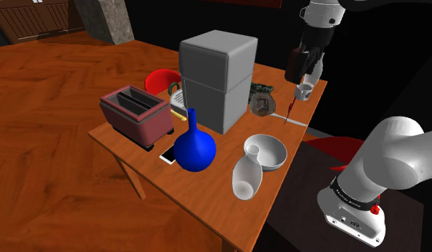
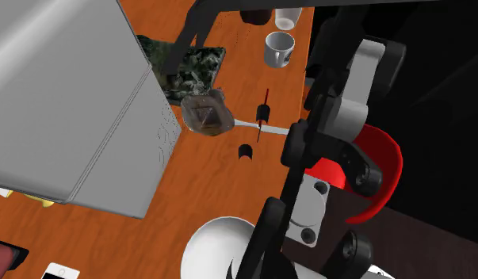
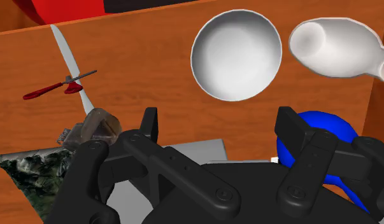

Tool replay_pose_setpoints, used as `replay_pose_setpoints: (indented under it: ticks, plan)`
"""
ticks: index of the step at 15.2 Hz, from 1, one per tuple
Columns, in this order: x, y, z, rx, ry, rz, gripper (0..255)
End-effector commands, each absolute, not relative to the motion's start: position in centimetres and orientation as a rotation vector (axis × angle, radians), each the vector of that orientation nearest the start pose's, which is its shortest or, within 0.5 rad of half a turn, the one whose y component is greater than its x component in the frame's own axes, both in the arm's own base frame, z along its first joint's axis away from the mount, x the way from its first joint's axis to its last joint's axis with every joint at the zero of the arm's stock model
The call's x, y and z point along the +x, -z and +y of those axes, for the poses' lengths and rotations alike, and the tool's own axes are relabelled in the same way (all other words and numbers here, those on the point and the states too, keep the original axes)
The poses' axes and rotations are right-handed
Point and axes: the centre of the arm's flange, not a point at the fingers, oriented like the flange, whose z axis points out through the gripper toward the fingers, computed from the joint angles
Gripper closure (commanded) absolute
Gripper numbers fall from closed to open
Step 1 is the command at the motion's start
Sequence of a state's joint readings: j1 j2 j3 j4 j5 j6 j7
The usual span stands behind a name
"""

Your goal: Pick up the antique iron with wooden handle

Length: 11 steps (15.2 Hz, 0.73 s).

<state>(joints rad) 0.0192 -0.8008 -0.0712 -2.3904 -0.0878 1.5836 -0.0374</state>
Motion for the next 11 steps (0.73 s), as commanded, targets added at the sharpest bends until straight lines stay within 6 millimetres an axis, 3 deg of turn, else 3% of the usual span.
replay_pose_setpoints:
  ticks: [1,11]
  plan:
    - [30.3,-57.9,-3.1,-3.178,-0.013,-0.014,0]
    - [38.8,-50.0,-9.3,-3.239,-0.084,-0.05,0]
